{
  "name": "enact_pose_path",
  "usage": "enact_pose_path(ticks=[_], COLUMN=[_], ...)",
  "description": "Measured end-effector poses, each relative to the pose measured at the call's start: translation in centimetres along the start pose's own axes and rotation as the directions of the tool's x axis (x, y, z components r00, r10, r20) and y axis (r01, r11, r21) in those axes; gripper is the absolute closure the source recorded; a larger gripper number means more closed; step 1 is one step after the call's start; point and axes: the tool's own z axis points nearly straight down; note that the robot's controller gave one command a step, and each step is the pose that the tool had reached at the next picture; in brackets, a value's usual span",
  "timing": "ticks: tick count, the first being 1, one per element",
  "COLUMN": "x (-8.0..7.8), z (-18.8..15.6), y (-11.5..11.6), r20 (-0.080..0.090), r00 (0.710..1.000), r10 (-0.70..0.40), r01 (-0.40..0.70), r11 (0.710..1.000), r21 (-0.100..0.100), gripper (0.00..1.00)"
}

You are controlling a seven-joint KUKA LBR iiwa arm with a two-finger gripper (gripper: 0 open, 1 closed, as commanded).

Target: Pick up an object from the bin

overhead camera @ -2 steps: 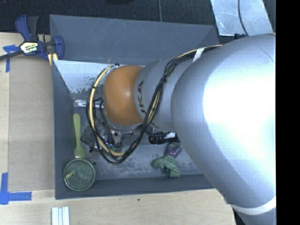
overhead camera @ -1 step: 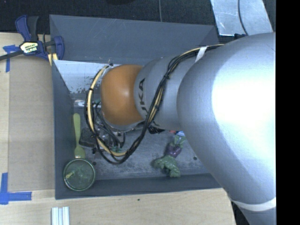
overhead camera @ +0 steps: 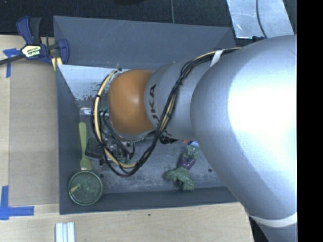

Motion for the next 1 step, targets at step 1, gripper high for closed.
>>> enact_pose_path(ticks=[1], x=[0.28], z=[-2.65], y=[-0.16], r20=[-0.011], r00=[1.0], r10=[0.0], r01=[0.0], r11=[1.0], r21=[0.005], gripper=[1.0])
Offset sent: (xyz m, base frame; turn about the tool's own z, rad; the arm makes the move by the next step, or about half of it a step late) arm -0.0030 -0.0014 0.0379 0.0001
